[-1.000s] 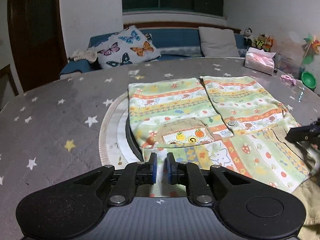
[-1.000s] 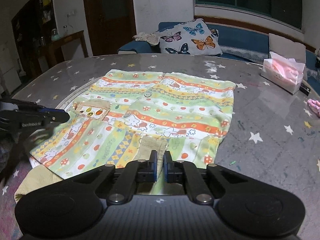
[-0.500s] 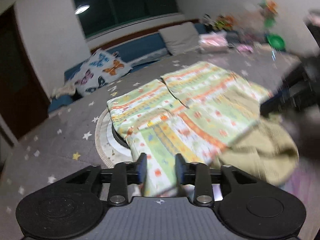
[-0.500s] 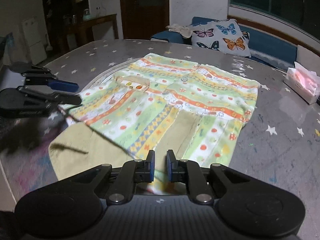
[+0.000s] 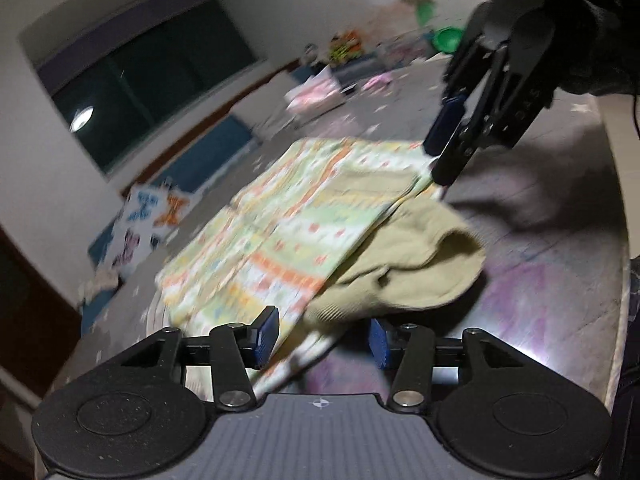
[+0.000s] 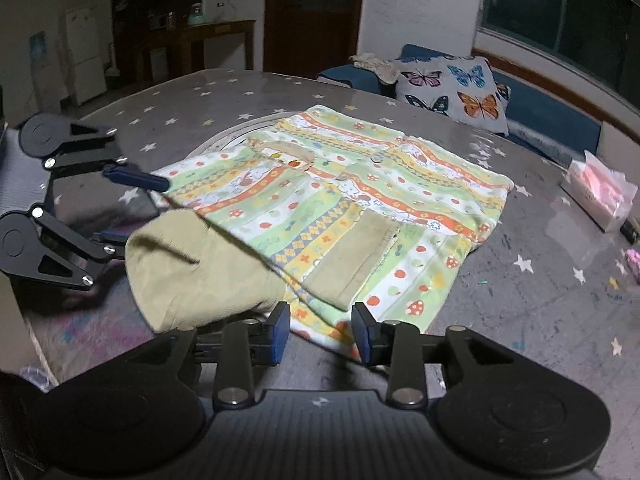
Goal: Fold clothes
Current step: 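Grasp the khaki trouser leg with the right gripper and fold it onto the shirt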
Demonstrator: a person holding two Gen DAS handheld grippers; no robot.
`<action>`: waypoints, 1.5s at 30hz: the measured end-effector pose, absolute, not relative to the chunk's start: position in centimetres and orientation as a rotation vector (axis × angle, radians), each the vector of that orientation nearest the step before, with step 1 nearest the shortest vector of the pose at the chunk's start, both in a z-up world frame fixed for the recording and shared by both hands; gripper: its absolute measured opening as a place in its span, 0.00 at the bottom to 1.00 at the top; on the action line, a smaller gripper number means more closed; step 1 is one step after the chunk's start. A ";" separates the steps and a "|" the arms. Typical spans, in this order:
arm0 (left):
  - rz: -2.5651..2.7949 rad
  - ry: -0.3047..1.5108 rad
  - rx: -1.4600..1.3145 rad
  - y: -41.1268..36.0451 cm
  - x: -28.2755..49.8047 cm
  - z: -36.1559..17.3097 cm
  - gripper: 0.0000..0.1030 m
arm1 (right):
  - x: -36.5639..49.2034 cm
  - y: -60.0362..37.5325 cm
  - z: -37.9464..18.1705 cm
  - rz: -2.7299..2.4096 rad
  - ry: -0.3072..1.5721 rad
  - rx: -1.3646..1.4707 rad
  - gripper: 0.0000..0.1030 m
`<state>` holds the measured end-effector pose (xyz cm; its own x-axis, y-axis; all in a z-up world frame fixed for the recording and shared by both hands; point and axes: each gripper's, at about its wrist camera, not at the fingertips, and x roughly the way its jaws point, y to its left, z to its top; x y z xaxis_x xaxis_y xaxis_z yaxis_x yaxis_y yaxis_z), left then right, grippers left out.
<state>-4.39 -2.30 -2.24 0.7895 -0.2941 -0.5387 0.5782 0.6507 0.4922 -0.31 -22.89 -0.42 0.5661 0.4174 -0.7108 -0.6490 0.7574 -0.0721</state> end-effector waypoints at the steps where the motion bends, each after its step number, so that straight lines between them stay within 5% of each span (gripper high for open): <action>1: -0.526 0.427 0.694 -2.5 -4.3 -2.2 0.49 | -0.4 -22.9 -0.5 0.645 0.731 -0.353 0.41; 3: -0.547 0.410 0.671 -2.9 -4.0 -1.9 0.48 | -0.8 -22.9 -0.6 0.649 0.722 -0.382 0.43; 9: -0.559 0.424 0.523 -2.7 -1.4 -0.1 0.09 | -1.6 -22.2 -0.9 0.677 0.668 -0.464 0.56; 16: -0.533 0.465 0.382 -1.9 1.8 1.9 0.07 | -0.5 -20.4 -1.3 0.721 0.596 -0.498 0.53; 21: -0.518 0.497 0.344 -1.6 3.1 2.1 0.10 | 1.4 -19.4 -1.4 0.752 0.633 -0.432 0.18; 24: -0.503 0.502 0.347 -0.6 2.3 2.0 0.16 | 2.9 -20.2 -0.4 0.750 0.671 -0.325 0.14; 27: -0.482 0.504 0.385 0.6 0.7 1.5 0.42 | 3.8 -20.8 0.6 0.752 0.686 -0.252 0.13; 37: -0.402 0.482 0.613 1.4 -2.5 -1.7 0.46 | 4.7 -20.7 2.2 0.727 0.666 -0.189 0.11; 39: -0.372 0.472 0.647 1.3 -2.0 -2.3 0.40 | 4.4 -20.6 2.1 0.720 0.663 -0.191 0.10; 40: -0.367 0.482 0.638 1.4 -1.7 -2.3 0.22 | 4.3 -20.6 2.0 0.717 0.661 -0.192 0.10; 41: -0.362 0.493 0.628 1.6 -1.4 -2.4 0.15 | 4.0 -20.7 2.0 0.711 0.657 -0.191 0.09; 45: -0.379 0.476 0.593 2.0 -2.5 -1.1 0.07 | 2.8 -21.1 2.5 0.703 0.635 -0.195 0.08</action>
<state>-2.53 2.04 -1.12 0.8259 -0.2019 -0.5264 0.4677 0.7668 0.4396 2.78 -21.06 2.46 0.5851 0.5412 -0.6040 -0.6556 0.7540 0.0406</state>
